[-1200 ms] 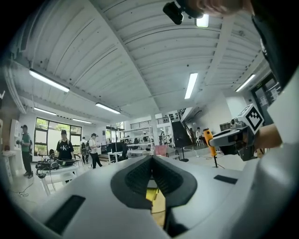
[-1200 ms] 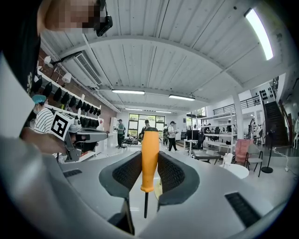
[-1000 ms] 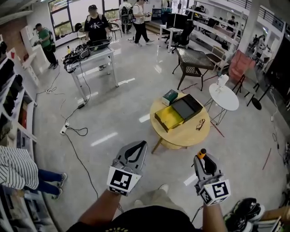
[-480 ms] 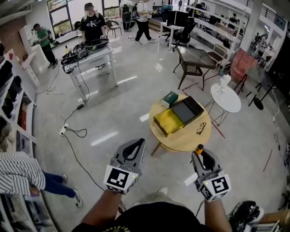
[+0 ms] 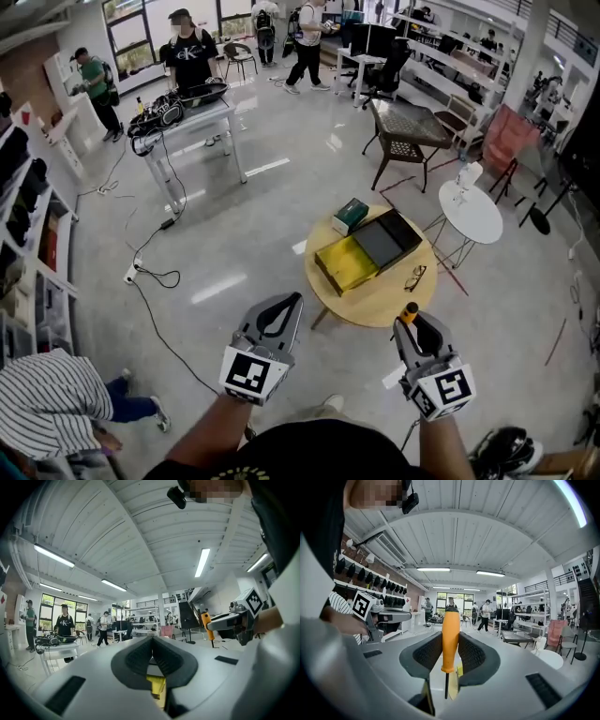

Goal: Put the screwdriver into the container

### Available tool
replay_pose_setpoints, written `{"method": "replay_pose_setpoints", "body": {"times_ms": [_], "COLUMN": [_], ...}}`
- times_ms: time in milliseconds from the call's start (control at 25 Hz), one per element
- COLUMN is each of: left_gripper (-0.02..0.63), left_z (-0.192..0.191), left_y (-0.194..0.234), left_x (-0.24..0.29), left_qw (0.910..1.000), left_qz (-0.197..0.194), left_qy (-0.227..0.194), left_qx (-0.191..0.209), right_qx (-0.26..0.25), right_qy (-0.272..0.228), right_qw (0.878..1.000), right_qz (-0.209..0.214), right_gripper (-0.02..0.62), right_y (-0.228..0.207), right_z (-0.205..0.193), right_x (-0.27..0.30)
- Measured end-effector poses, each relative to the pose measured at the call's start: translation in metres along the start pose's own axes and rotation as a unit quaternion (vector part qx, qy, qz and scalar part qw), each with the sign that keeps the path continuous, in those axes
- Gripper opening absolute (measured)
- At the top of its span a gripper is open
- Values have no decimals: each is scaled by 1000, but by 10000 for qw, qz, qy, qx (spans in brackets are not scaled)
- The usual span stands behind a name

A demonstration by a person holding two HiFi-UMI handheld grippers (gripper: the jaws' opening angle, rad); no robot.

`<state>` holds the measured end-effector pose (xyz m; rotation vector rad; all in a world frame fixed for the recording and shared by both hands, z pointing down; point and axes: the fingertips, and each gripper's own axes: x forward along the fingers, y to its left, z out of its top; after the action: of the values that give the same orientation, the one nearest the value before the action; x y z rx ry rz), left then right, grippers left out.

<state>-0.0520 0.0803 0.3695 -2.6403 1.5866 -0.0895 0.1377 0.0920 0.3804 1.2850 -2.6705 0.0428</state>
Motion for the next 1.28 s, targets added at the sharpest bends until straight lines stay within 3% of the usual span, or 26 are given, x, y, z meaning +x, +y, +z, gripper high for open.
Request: {"method": "replay_pose_setpoints", "body": {"times_ms": [360,840,1120,1280], "left_gripper": [17,17,17,17], "left_z": [8,17,-4,-3], "left_y": [-24,-29,-34,-28], "left_x": [46,89,89,85], "left_qw": [9999,9981,9968,9961], "left_qz": [55,602,723,806], "left_qy": [-23,-85,331,350], "left_qx": [83,-74,46,98], "right_qx": [87,281,458,493], "right_qy": [-92,-114,-111,-91], "right_qw": [9999,9988,9976,9967], "right_qz": [82,375,506,634], "right_gripper": [118,118,118,118], "right_y": [-50,-111,-133,-129], "right_z": [-6,-25,-35,-39], "right_x": [2,7,15,23]}}
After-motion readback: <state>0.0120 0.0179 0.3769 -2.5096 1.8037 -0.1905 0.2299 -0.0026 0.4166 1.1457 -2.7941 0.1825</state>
